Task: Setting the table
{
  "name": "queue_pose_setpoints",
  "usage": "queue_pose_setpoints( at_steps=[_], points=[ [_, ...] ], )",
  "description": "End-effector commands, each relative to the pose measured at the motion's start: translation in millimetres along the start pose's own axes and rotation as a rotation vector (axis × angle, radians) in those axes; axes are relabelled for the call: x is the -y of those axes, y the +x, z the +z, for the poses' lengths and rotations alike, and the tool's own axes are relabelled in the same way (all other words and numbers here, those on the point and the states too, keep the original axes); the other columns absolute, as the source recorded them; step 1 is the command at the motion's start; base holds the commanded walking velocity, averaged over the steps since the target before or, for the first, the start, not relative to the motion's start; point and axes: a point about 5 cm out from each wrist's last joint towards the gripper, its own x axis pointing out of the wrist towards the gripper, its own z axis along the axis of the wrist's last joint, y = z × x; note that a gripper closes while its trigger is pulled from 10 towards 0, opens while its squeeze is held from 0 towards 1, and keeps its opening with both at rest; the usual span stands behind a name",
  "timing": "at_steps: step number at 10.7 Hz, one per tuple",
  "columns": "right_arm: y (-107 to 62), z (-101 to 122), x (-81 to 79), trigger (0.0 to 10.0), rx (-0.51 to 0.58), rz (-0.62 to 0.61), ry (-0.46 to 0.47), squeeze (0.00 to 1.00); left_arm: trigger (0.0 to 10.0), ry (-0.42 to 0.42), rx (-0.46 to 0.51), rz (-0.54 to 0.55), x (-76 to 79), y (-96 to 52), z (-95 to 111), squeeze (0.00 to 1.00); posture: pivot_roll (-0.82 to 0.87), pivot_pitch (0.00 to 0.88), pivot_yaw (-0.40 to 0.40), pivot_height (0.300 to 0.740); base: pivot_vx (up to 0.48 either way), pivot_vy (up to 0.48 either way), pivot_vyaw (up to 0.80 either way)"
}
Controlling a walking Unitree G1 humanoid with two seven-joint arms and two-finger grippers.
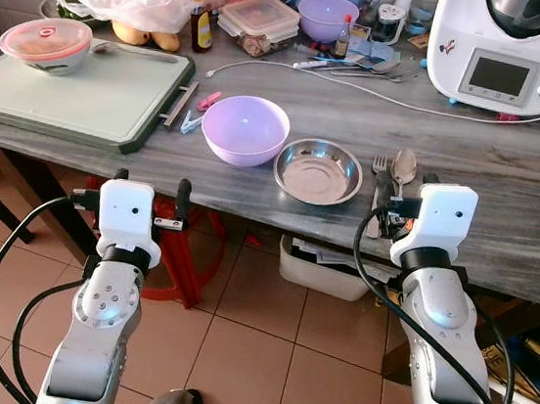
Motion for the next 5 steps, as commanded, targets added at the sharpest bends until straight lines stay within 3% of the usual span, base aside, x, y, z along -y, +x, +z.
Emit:
queue_pose_setpoints(
  at_steps=[1, 2, 3, 5],
  points=[
    [62.4, 13, -18.6, 10.0, -0.153, 0.139, 0.071, 0.00, 10.0, -0.058, 0.050, 0.022, -2.2, 27.0, 10, 0.00, 0.03, 0.027, 0.037, 0.740, 0.000, 0.000, 0.00],
    [62.4, 13, -18.6, 10.0, -0.153, 0.139, 0.071, 0.00, 10.0, -0.058, 0.050, 0.022, -2.2, 27.0, 10, 0.00, 0.03, 0.027, 0.037, 0.740, 0.000, 0.000, 0.00],
    [42.9, -10, -8.9, 10.0, -0.116, 0.022, 0.086, 0.00, 10.0, -0.053, 0.017, 0.054, -6.9, 24.4, 2, 0.00, 0.01, 0.007, 0.007, 0.740, 0.000, 0.000, 0.00],
    [34.0, -15, -3.8, 10.0, -0.084, -0.011, 0.055, 0.00, 10.0, -0.050, 0.003, 0.060, -9.7, 21.2, -1, 0.00, 0.01, 0.012, 0.015, 0.740, 0.000, 0.000, 0.00]
  ],
)
